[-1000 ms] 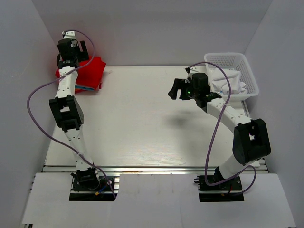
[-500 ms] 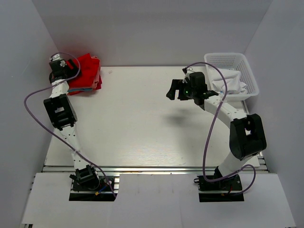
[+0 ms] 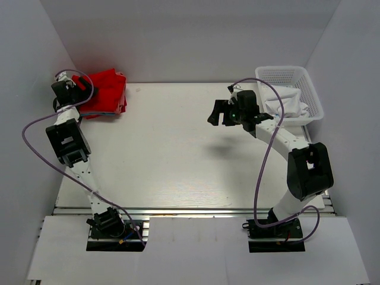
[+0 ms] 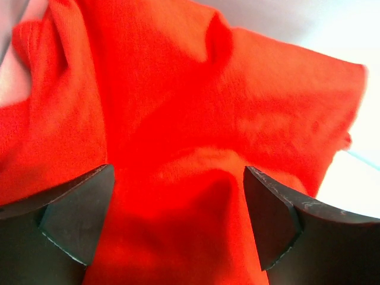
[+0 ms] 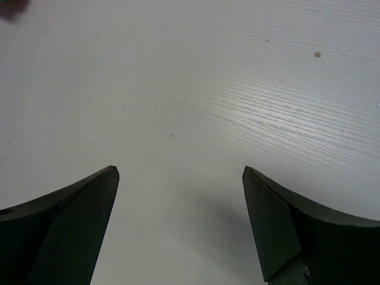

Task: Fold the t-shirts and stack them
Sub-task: Smooth out wrinkles on the folded tshirt

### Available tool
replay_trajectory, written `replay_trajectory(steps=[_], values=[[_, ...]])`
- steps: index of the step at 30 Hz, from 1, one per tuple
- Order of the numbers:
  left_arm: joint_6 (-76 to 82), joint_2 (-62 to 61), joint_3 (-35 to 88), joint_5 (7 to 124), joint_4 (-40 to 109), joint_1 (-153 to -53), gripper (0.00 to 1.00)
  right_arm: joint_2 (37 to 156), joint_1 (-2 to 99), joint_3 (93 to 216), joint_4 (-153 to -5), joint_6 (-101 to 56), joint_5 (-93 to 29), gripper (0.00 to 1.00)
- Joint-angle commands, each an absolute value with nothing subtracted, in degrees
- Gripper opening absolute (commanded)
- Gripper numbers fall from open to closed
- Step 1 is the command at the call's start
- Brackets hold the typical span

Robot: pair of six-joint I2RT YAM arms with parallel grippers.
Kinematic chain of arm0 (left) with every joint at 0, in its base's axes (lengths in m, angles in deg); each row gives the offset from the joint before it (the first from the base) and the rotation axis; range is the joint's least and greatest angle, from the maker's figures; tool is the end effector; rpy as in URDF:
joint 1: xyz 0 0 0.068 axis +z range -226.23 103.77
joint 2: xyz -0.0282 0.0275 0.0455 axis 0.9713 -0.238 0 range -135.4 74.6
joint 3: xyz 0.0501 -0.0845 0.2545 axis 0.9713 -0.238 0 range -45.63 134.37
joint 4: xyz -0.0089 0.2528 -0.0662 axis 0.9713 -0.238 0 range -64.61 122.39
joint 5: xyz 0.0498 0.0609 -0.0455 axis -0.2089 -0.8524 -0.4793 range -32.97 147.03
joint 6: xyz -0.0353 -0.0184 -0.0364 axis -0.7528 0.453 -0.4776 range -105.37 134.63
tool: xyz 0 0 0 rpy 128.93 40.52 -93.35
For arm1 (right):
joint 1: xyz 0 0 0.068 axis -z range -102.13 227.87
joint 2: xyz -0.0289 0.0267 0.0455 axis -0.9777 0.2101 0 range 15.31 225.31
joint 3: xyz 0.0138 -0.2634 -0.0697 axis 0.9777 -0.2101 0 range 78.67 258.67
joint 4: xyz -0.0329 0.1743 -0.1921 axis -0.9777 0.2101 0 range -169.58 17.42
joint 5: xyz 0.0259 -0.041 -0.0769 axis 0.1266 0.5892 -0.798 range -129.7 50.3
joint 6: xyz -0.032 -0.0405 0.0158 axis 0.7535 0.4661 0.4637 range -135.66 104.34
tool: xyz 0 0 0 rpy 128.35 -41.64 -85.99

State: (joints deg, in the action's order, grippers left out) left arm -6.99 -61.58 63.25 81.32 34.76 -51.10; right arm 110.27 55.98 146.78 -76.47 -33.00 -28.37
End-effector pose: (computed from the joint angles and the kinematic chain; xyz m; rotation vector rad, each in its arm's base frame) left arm 0.5061 0.2214 0.1924 -0.5324 1.9125 -0.3847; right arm 0.3528 0.1492 0.2649 -0.2076 2.1332 0.6150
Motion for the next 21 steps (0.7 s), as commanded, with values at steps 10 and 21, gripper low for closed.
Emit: replay_trajectory(steps=[10,21], values=[[1.4,-36.7,49.8,82.7,32.7,-56.8,1.0,100.8,55.6,141.2,-80.5,-31.7,-25.2,0.9],[-1.6,-8.1,20.3,62.0,28.5,-77.6,1.0,91.9,56.1,128.0,-84.9,-36.3,-30.5,0.9]])
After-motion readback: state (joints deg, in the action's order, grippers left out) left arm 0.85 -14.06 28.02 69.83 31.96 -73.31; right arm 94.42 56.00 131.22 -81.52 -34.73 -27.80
